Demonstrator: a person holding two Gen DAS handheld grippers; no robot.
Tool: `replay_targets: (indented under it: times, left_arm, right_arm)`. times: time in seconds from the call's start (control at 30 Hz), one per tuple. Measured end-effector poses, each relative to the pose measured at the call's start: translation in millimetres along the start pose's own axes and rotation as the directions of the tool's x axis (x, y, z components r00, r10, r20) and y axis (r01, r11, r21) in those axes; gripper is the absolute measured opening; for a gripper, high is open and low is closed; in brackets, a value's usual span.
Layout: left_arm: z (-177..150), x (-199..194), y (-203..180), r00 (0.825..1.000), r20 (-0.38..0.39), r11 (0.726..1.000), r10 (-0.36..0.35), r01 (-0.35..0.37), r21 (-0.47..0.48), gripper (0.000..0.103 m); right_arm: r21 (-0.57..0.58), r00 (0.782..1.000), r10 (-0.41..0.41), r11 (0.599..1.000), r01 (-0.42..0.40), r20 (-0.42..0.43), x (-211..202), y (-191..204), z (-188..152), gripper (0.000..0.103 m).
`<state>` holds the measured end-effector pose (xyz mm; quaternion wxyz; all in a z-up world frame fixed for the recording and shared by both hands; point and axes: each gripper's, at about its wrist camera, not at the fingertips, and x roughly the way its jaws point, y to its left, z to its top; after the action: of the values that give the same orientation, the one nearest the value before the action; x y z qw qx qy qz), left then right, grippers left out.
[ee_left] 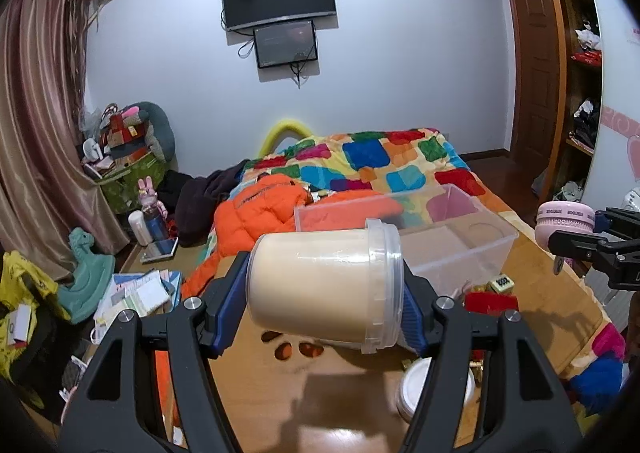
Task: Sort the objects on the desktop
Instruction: 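Lift the cream tub with the left gripper while the right lifts the pink compact, then lower the cream tub into the clear box with the left gripper while the right lowers the compact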
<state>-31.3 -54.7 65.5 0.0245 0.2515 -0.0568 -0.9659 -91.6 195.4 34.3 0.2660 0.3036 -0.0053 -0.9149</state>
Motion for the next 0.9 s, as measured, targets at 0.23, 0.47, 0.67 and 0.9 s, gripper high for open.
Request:
replay_targets:
  times: [0.23,0.47,0.67,0.9]
  left_arm:
    - [21,14,6,1.000,0.006,0.999,-0.025,0.024,0.020,0.065]
    - [35,40,11,0.997,-0.007,0.997,-0.072,0.072,-0.008,0.065]
    - [47,65,10,0.996,-0.022,0.996,-0.091,0.091,-0.002,0.065]
    - [55,97,4,0.992,-0.059,0.994,-0.108,0.109,0.007,0.065]
  right_arm:
    - [-0.009,1.000,-0.005,1.000,0.005,-0.001,12,-4,14,0.063]
    - [-0.020,1.000,-0.001,1.000,0.001,-0.020,36,-11,33,0.063]
    - [-0.041,0.999,0.003,0.999,-0.004,-0.035,58,-15,49,0.063]
    - [-0.046,0.998,0.004,0.999,-0.007,-0.068,88,-22,61,0.063]
